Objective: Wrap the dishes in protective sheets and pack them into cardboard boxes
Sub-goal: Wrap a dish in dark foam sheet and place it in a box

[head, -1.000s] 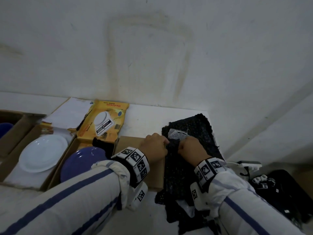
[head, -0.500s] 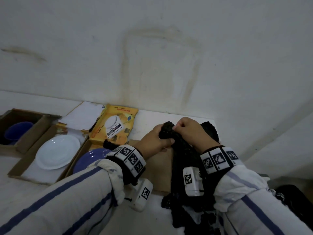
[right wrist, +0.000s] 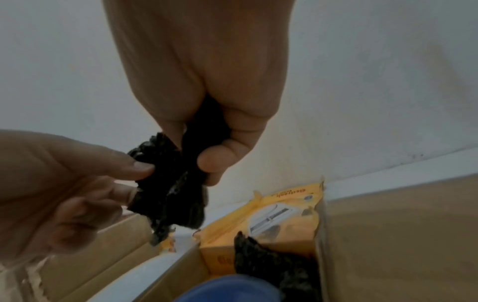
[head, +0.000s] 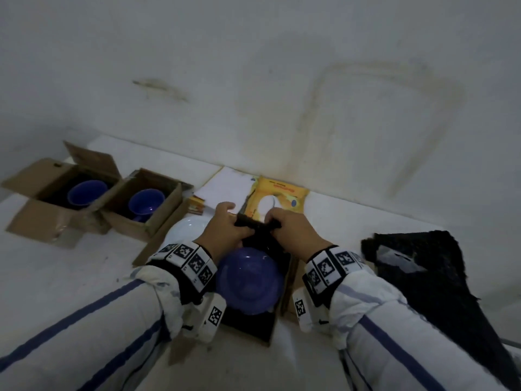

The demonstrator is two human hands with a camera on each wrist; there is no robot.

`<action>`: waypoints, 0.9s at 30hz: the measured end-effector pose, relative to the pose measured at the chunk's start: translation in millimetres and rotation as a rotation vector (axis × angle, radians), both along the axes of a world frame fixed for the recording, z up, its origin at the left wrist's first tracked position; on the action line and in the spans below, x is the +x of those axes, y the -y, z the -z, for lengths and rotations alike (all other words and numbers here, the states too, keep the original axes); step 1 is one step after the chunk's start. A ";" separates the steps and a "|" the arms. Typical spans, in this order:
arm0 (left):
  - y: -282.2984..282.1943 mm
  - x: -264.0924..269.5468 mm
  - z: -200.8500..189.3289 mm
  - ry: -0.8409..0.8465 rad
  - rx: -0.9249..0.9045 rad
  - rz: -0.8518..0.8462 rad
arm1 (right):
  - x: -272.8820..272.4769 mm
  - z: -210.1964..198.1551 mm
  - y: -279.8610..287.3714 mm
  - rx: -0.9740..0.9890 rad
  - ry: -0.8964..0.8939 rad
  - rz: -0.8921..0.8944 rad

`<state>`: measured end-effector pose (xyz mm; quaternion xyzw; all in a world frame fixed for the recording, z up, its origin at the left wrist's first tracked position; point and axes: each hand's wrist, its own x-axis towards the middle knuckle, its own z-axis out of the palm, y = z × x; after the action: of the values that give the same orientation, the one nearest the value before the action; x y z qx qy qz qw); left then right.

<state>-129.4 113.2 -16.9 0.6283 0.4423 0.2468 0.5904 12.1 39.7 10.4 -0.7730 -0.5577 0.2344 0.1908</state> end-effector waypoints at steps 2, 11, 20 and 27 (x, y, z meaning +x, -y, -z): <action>-10.0 -16.1 3.3 -0.074 0.060 0.049 | -11.0 11.0 -15.8 -0.054 0.015 -0.024; -33.3 -30.6 25.6 -0.543 0.370 0.404 | -28.7 41.3 -54.1 -0.222 0.199 -0.037; -41.5 -12.9 39.7 -0.540 0.523 0.420 | -27.0 48.9 -61.6 -0.264 0.274 -0.044; -50.7 -10.7 46.8 -0.530 0.388 0.496 | -29.1 57.6 -70.1 -0.497 0.285 -0.209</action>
<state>-140.1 163.8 -63.7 0.8575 0.3595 0.0057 0.3681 -17.0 109.8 -47.1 -0.7594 -0.5811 0.2714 -0.1093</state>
